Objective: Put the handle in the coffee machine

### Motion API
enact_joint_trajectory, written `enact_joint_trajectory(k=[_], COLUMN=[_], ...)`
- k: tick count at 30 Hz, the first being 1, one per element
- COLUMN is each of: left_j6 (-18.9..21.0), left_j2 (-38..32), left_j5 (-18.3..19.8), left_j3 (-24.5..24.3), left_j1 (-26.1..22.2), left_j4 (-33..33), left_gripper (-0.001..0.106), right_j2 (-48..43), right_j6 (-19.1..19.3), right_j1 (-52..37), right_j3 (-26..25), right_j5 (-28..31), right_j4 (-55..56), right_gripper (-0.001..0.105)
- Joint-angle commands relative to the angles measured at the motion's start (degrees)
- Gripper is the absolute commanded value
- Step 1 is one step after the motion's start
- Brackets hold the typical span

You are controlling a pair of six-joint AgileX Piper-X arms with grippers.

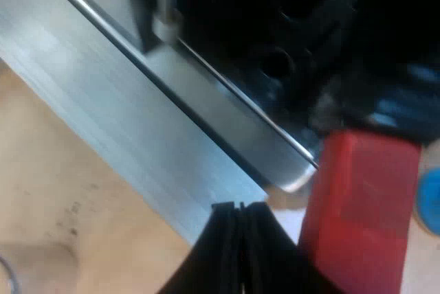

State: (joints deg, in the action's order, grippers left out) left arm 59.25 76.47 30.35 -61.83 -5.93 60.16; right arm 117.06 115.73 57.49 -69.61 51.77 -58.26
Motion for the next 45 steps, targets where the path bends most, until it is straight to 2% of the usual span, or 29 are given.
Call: enact_joint_trajectory(k=[1,6,20,27,29,36,40,42,43,45], left_j6=[0.0,0.0,6.6,9.4,9.9,10.9,10.9,11.8,12.4,12.5], left_j2=[-1.9,-4.4,-6.7,-7.8,-10.2,-10.4,-10.4,-10.4,-10.5,-10.9], left_j5=[0.6,0.4,0.4,0.4,1.9,5.2,4.9,4.5,4.5,4.3], left_j3=[3.2,6.3,6.4,6.4,6.5,7.0,8.8,9.2,9.1,9.1], left_j1=[1.4,3.8,10.1,10.2,10.2,10.5,14.4,16.5,17.1,17.1], left_j4=[-0.4,-1.3,-1.6,-1.9,-2.2,-1.0,-0.8,-0.8,-1.3,-2.2], left_gripper=[0.000,0.000,0.000,0.000,0.000,0.000,0.000,0.000,0.000,0.000], right_j2=[-3.5,-3.5,-3.5,-3.5,-3.5,-3.5,-3.5,-3.5,-3.5,-3.6], right_j6=[1.2,1.2,1.5,1.5,1.5,1.5,1.5,3.1,5.1,6.0], right_j1=[0.1,0.2,0.2,0.2,0.2,0.2,0.2,0.2,0.4,0.5], right_j3=[-1.8,-1.8,-1.8,-1.8,-1.8,-1.8,-1.8,-1.8,-1.8,-1.8], right_j5=[-1.0,-1.0,-1.0,-1.0,-1.0,-1.0,-1.0,-1.0,-1.0,-1.0], right_j4=[-5.3,-5.3,-5.3,-5.3,-5.3,-5.3,-5.3,-5.3,-5.3,-5.3], right_gripper=[0.038,0.038,0.038,0.038,0.038,0.038,0.038,0.038,0.038,0.038])
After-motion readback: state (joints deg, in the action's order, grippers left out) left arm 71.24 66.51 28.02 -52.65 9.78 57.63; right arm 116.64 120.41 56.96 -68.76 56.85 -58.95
